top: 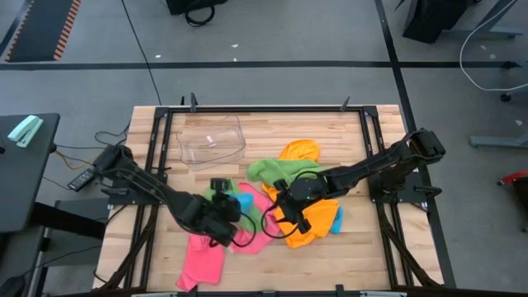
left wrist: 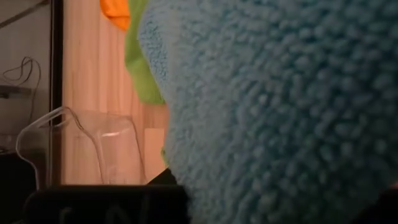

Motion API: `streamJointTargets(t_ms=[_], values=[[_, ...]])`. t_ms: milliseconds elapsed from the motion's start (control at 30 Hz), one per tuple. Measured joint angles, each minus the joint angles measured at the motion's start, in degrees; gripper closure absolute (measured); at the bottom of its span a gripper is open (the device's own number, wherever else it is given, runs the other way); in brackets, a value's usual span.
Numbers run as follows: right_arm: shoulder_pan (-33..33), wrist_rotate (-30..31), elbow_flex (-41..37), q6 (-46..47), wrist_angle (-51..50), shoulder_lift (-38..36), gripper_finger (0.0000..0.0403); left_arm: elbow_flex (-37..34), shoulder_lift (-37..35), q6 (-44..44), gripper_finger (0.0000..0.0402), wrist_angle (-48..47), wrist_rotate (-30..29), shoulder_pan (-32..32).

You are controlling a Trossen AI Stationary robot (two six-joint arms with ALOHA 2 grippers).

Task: Fold microfiber towels
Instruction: Put the left blue microfiber towel into the transparent bin

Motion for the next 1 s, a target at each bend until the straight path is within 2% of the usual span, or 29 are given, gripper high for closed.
streamJointTargets(t_ms=[133,367,600,800,1000], values=[[1.6,0.58,0.0,2.09,2.21,0.0,0.0201,-2.7,-3.76,-1.0,0.0348,3.41,0.4,1.39],[2.98,2.14,-0.02,2.94,2.79,0.0,0.0201,-7.45,-8.21,1.31,0.034,4.16,0.78,4.57],[2.45,2.35,-0.13,5.39,-0.94,0.02,0.0201,-13.37,-12.22,7.06,0.0343,4.91,-0.08,7.06],[2.17,2.31,-0.13,3.39,-0.91,0.04,0.0201,-16.77,-16.43,15.41,0.0346,5.39,-0.27,8.69],[2.82,2.14,-0.13,6.02,-0.51,0.04,0.0201,-18.79,-18.39,23.43,0.0345,5.91,-0.77,8.91]])
